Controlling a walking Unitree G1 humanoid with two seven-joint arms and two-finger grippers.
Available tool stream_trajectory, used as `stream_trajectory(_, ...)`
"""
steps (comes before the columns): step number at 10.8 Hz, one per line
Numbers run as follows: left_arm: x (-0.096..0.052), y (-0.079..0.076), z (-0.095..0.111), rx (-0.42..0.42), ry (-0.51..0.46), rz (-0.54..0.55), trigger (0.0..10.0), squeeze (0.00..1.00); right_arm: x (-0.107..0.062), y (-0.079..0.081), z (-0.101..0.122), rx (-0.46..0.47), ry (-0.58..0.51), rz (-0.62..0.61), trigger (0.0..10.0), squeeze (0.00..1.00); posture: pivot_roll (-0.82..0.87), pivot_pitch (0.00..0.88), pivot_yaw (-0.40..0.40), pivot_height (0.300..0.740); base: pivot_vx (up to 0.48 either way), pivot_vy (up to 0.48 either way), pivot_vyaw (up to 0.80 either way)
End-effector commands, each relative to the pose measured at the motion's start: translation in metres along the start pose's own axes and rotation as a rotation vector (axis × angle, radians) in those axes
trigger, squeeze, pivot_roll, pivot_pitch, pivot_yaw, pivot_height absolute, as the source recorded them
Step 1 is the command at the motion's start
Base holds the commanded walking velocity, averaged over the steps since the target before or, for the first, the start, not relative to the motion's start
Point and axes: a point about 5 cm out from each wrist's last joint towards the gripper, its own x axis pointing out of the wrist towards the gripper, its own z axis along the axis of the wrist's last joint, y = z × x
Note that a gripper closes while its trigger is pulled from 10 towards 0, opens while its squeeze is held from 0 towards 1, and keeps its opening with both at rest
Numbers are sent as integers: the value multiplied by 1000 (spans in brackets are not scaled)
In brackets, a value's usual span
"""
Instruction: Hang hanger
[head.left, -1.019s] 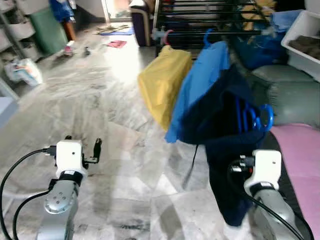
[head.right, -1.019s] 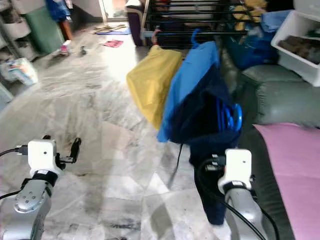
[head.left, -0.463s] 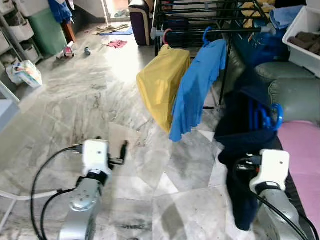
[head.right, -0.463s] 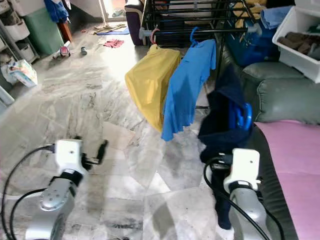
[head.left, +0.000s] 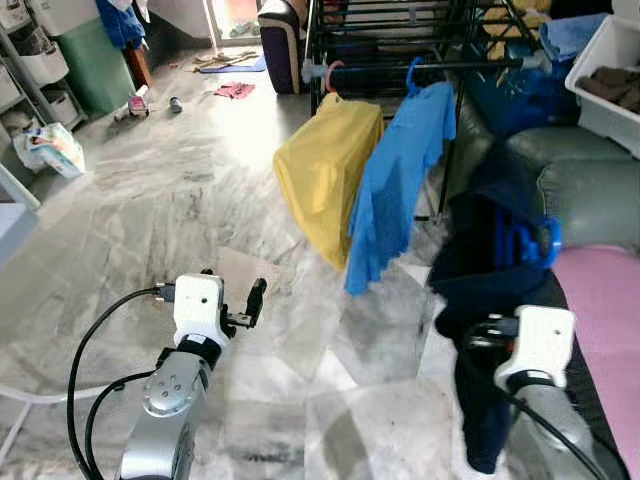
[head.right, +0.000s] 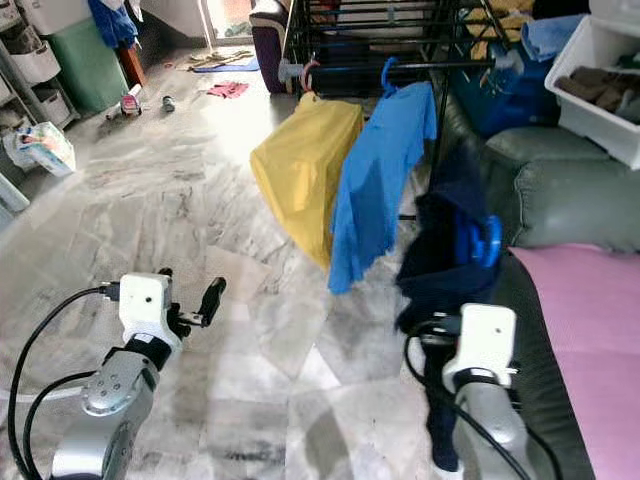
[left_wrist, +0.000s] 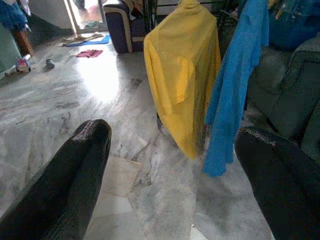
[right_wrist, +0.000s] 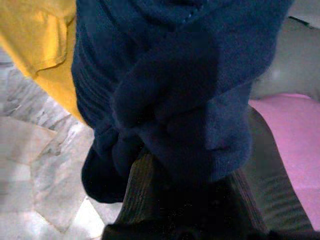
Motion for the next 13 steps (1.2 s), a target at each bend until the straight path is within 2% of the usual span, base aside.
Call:
stream_trajectory(1,-3,-1,-1,-23,8,-6,10000,0,2,3,7,-8,-27,10,10000,0,-76,82,28,740,296,0,-563)
stream_trajectory(3,-1,-9,-2,-36,12,-26,10000,0,3,-2,8,-16,-29,2,10000,0,-88,82,27,740,306,0,-556)
stream_trajectory(5,0,-11,-3,-35,13,-39,10000,0,2,-3,8,-19,-29,-3,10000,0,-100,83,29,740,306,0,0)
stream_trajectory(11,1,-12,-5,-36,24,-38,10000,0,2,1,7,-27,-17,16,10000,0,-101,83,30,740,304,0,0)
stream_trajectory(13,2,-12,-6,-33,30,-40,10000,0,0,7,5,-19,-3,57,10000,0,-105,81,36,740,328,0,0)
